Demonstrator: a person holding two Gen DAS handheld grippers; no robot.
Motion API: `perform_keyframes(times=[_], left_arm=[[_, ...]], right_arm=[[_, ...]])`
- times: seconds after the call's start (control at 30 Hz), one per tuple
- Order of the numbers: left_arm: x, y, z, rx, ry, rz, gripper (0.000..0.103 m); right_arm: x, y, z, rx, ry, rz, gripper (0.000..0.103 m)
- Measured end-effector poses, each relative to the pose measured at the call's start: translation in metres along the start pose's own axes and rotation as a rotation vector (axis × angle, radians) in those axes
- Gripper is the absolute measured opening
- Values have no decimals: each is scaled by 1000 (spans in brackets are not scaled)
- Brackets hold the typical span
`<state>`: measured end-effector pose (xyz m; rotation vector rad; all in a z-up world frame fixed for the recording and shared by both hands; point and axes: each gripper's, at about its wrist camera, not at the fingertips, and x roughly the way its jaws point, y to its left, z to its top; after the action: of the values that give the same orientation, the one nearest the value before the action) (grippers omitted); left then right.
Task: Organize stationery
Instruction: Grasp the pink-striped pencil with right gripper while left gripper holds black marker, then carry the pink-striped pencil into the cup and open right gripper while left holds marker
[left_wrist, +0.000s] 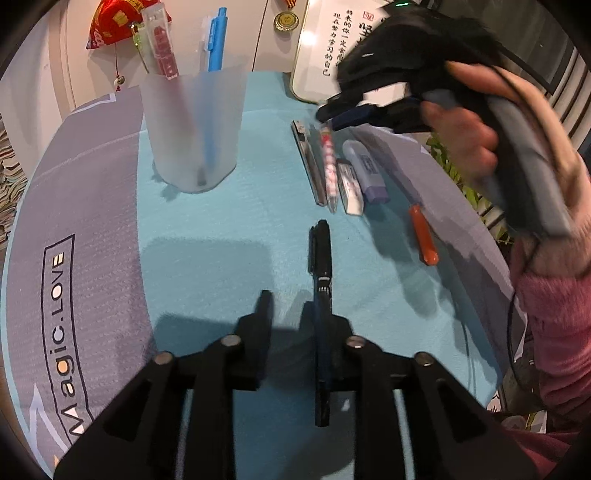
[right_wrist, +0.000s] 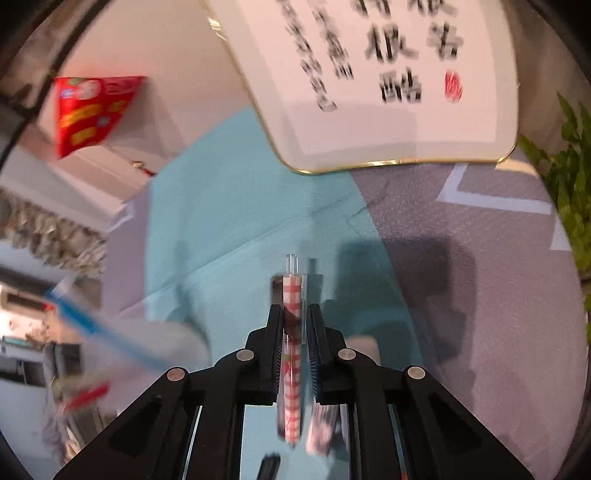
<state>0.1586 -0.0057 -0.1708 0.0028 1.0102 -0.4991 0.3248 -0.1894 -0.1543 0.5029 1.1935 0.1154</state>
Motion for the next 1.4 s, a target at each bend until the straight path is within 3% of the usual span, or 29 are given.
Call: perform_keyframes(times=[0.13,0.27,0.37,0.53,0.63,0.73,1.07,1.23,1.4], left_arm=[[-1,-7,6,10,-19,-7,31],[10,-17,14,43,2,7,31],[19,-23,17,64,26,14,31],[32,-33,24,104,17,76,28],[35,-34,28,118,16,105,12],[30,-28,30,77,26,64,12],[-60,-25,28,-12,-197,85,12],[-102,-19,18,-31,-303,118,12],[-121,-10,15,-59,-359,126,12]], right_arm=[[-50,9,-25,-95,-91,62,14],[-100,15,-63,-234,-237,16,14],[-121,7,-85,-292,-292,-21,14],[-128,-9,-102,-296,-304,-21,14],[-129,-19,-107,-303,-312,-22,14],[-130,-21,-111,-316,-316,-8,14],[-135,-5,-112,-384,-350,47,14],[-140,22,-109,-426,-375,87,14],[-152,63,-98,-475,-450,116,14]])
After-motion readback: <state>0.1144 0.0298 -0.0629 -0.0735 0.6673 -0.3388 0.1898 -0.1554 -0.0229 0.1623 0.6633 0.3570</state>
